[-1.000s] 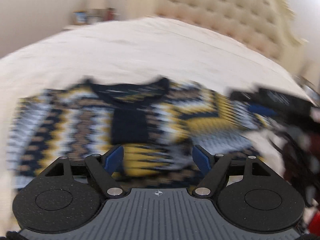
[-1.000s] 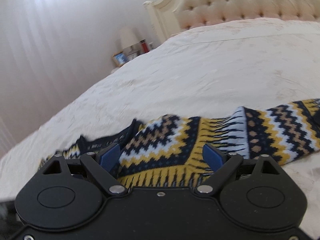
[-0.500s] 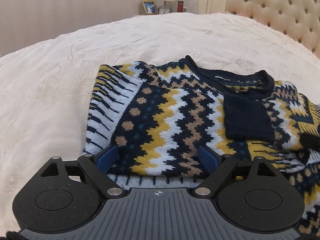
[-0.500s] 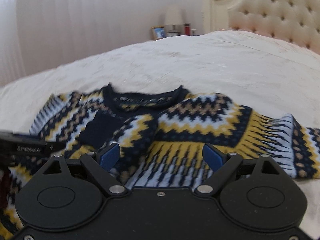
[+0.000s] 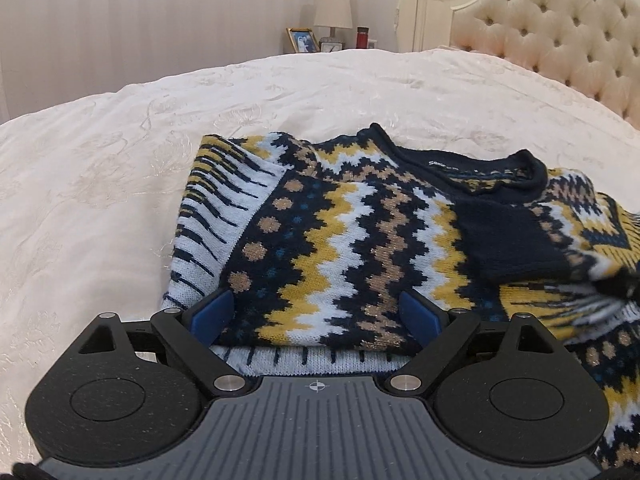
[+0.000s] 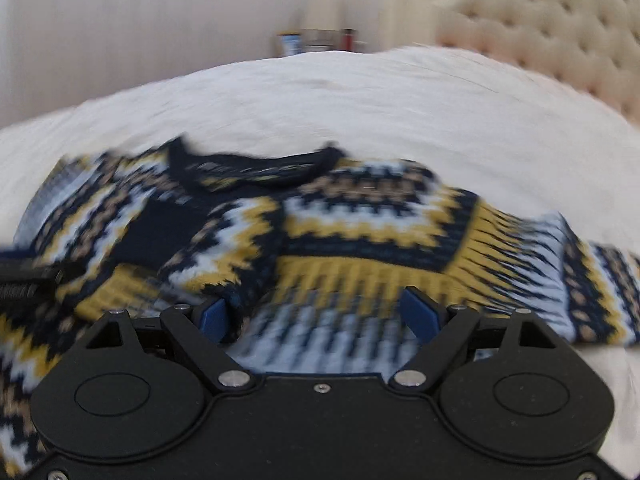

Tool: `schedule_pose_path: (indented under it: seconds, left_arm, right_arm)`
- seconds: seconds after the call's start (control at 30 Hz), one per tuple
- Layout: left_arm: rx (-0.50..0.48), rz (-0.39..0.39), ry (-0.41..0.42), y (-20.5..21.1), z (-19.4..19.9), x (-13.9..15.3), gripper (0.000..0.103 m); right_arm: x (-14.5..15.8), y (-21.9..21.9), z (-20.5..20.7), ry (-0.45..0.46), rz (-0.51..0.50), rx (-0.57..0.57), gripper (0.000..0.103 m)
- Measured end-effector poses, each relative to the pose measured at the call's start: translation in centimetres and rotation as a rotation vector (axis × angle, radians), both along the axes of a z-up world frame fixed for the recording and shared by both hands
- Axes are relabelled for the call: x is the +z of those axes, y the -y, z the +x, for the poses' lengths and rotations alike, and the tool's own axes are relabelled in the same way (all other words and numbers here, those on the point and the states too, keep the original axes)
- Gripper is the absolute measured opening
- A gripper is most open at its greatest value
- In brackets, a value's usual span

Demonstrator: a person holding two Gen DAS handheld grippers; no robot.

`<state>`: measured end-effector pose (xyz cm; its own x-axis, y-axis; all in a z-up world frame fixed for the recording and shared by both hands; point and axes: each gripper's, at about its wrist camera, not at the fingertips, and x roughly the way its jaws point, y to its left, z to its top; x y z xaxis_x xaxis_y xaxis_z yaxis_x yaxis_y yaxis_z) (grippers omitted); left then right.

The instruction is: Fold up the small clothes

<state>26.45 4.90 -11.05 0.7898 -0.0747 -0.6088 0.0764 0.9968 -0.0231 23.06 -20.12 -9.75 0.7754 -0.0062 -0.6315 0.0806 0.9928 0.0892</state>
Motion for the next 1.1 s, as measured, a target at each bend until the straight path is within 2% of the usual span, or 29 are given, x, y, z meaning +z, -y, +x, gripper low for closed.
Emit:
schedule_pose_path:
  seconds: [0.03, 0.17, 0.43, 0.57, 0.7, 0.8, 0.87, 1.0, 1.1]
  left_arm:
    - [0.000, 0.000, 0.001, 0.0, 0.0, 0.0, 0.091]
    - [0.000, -0.006, 0.004, -0.1, 0.0, -0.1, 0.091]
    - [0.001, -0.013, 0.011, -0.2, -0.2, -0.1, 0.091]
    - [0.003, -0.018, 0.014, -0.1, -0.2, -0.1, 0.091]
    - [0.004, -0.021, 0.017, -0.1, -0.3, -0.2, 0.091]
    - [0.004, -0.021, 0.019, -0.1, -0.3, -0.2, 0.091]
    - [0.005, -0.021, 0.018, -0.1, -0.3, -0.2, 0.091]
    - [0.007, -0.008, 0.020, 0.0, -0.4, -0.2, 0.091]
    - [0.007, -0.002, 0.018, 0.1, -0.4, -0.1, 0.091]
  right_arm:
    - [0.0, 0.6, 0.0, -0.005, 0.025, -0.027, 0.087]
    - [0.4, 1.7, -0.3, 0.003, 0.024, -0.105, 0.086]
    - [0.1, 4.5, -0.7, -0.034, 0.194, -0.196, 0.087]
    - [0.1, 6.7, -1.5, -0.030, 0.339, -0.264, 0.087]
    - [0.5, 9.0, -2.7, 0.002, 0.349, -0.394, 0.084]
    - [0.8, 10.8, -3.2, 0.042, 0.389, -0.435, 0.084]
    - [1.3, 10.4, -3.1, 0.060, 0.353, -0.406, 0.084]
    - [1.6, 7.2, -2.2, 0.073, 0.266, -0.230, 0.083]
    - [1.0, 4.7, -1.0, 0.025, 0.195, -0.104, 0.081]
